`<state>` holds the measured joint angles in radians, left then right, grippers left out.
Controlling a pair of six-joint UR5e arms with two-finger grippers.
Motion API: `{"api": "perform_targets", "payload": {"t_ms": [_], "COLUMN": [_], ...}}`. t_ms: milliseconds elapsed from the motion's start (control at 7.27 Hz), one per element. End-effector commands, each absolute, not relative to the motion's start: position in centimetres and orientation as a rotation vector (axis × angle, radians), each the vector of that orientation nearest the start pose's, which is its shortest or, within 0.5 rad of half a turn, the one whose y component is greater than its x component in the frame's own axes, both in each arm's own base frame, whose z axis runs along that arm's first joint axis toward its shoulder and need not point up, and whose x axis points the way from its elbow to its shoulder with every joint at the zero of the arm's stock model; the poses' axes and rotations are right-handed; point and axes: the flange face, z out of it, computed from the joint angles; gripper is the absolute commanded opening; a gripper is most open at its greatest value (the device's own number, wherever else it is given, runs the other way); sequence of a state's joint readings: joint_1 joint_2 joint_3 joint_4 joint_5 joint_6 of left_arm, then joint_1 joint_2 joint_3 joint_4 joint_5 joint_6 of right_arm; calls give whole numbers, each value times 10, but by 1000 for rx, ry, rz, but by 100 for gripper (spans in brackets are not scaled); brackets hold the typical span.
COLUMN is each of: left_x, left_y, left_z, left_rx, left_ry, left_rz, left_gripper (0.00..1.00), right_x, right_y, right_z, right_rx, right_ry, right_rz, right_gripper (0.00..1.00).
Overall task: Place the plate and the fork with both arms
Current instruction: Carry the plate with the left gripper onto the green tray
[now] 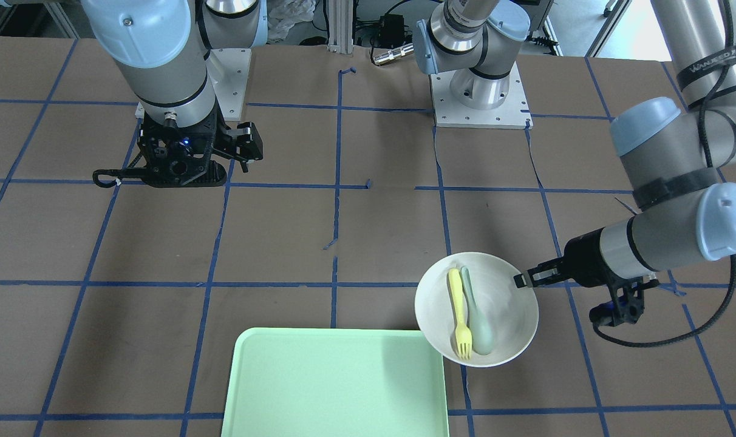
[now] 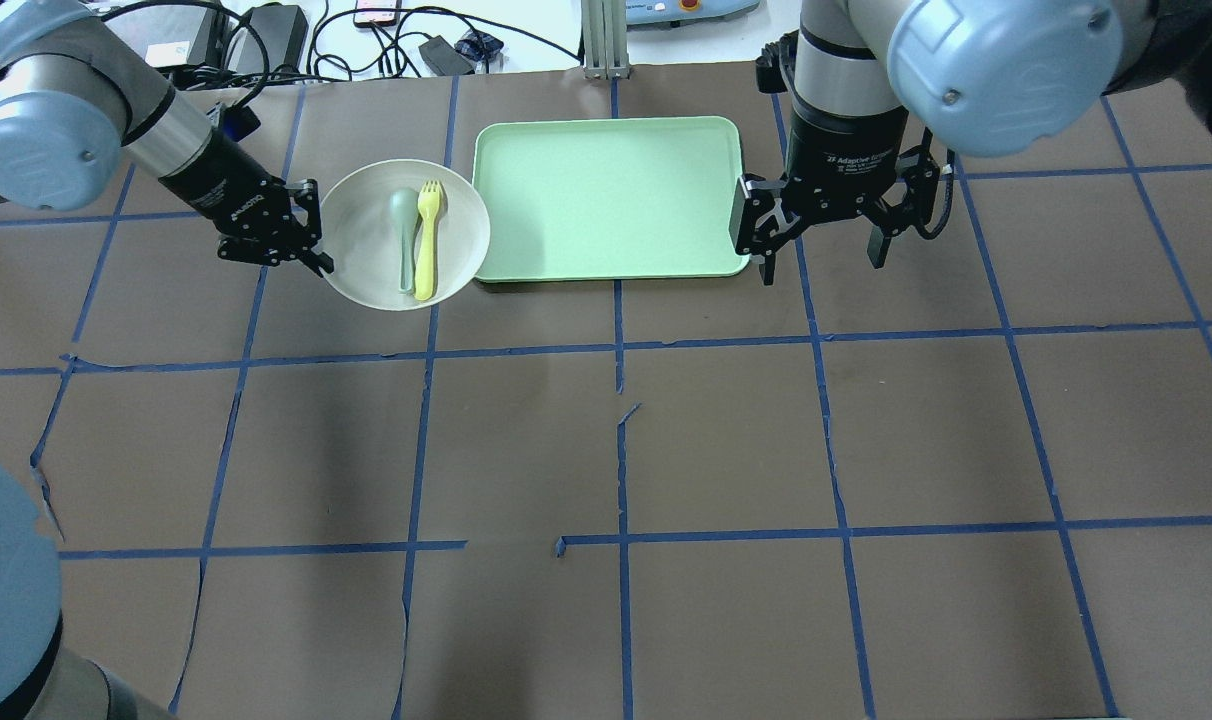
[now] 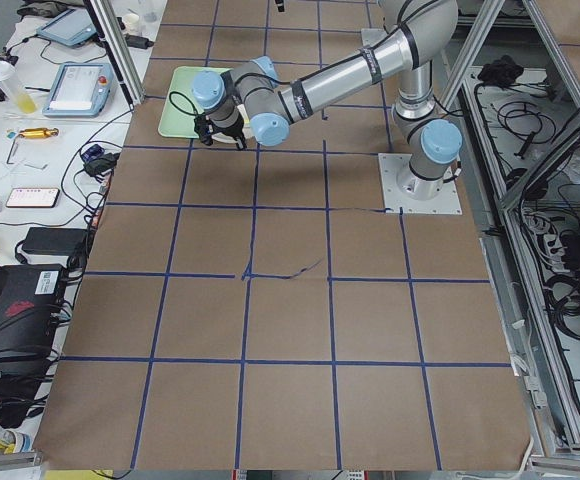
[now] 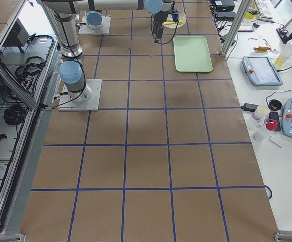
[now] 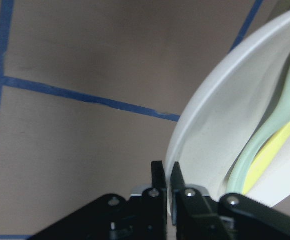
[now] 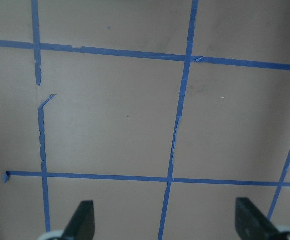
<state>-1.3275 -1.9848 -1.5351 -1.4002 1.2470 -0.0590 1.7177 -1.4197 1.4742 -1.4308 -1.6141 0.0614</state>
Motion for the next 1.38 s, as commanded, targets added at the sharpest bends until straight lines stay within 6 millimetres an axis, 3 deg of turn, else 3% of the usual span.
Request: {"api": "perform_targets", "payload": {"t_ms": [0, 413, 550, 825, 1238], "left_x": [-82, -175, -192, -209, -213], "left_y": [-679, -732, -745, -759, -758], "left_z": [278, 254, 241, 207, 193], "left_rx": [-623, -720, -708, -614, -485], "left_ry": [3419, 3470, 3487, 3518, 3528], "left_rz": [227, 282, 301, 253, 261], "left_gripper": [0, 0, 0, 0, 0], "right_x": [206, 209, 210, 212, 215], "right_y": [-508, -506, -506, -504, -504], "right_z": [446, 444, 444, 443, 442], "right_rx": [-144, -153, -155, -163, -154], "right_ry": [3187, 3183, 3182, 3182, 3152], "right_rz": [310, 318, 318, 322, 325], "right_gripper": [100, 100, 100, 100, 100]}}
